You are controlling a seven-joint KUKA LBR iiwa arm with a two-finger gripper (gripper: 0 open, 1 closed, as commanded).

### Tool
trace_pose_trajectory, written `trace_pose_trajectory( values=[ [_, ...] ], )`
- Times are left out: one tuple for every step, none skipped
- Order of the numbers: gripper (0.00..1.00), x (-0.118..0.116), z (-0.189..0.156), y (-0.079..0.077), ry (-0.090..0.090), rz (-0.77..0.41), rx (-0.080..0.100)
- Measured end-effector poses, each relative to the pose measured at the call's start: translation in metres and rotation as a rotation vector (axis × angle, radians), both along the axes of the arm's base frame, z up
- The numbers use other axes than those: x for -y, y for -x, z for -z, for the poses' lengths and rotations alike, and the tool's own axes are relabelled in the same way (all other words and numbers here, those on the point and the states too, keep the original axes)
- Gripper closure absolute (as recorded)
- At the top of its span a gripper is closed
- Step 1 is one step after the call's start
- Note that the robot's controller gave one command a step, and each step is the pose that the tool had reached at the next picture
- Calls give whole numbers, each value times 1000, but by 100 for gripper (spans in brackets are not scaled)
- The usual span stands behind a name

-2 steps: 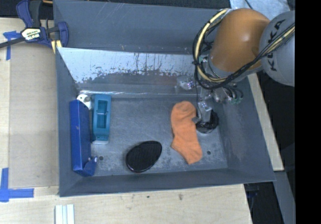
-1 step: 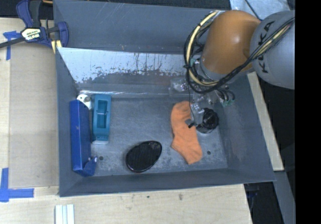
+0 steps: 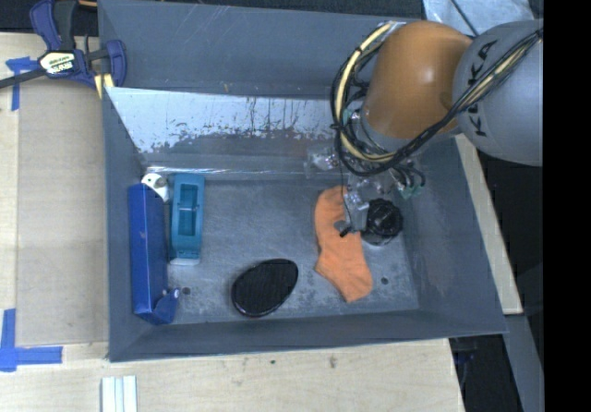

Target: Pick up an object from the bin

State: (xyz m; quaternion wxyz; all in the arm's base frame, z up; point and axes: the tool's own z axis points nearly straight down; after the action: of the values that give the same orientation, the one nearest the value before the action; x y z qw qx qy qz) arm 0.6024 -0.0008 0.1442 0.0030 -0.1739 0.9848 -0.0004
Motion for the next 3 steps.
trace_pose_trajectory(
  values=[
    [100,6,73,-19,-1,189,0],
    [100,6,73,-19,-1,188,1],
    [100,4,38,4,0,181,-9]
  ],
)
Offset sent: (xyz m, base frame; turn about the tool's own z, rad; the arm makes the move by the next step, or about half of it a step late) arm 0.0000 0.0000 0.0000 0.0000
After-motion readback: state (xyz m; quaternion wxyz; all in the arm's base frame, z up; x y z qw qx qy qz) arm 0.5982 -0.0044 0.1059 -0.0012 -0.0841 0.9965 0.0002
